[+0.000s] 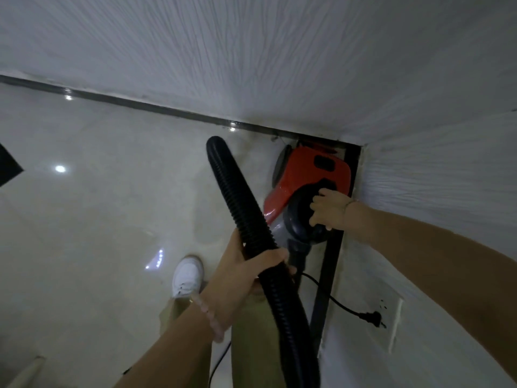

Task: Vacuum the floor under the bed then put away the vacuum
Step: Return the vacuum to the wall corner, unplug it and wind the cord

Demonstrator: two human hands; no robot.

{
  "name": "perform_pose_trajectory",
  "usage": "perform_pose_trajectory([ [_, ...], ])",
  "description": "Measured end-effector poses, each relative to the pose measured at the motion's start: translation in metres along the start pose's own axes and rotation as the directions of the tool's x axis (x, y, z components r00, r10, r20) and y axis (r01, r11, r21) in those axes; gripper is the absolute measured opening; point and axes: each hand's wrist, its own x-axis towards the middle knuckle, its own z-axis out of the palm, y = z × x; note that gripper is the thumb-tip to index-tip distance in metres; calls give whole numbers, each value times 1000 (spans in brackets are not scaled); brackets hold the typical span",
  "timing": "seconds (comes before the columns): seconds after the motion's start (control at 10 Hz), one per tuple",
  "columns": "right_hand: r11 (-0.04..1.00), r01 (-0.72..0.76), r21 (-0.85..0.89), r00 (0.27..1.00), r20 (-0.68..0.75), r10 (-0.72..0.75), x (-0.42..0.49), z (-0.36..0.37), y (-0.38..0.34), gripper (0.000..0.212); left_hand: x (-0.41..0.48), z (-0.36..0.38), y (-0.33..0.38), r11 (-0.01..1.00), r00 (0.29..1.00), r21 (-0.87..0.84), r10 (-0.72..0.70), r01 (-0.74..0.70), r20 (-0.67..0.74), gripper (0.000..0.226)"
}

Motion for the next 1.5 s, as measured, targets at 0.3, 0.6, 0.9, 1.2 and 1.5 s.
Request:
perform_pose_trajectory([
  [0.3,987,-78,143,981,-163,102,-18,10,10,38,15,21,-16,998,1000,-57,-20,20,-12,52],
  [0.6,-67,215,974,810,-139,570,-61,-19,-23,31,8,35,-40,987,992,133,-101,91,69,36],
  [0.9,-763,264,590,962,-106,251,-105,-86,-54,40,-32,55,-54,905,976,418,-156,80,151,48],
  [1.2,-751,611,249,765,60,642,-190,-49,-88,25,-93,74,-71,656,935,726,-90,-204,344,64],
  [1.5,-788,614,47,769,189,611,-192,18,-102,5,-86,89,-114,521,930,826,-146,-218,338,53],
])
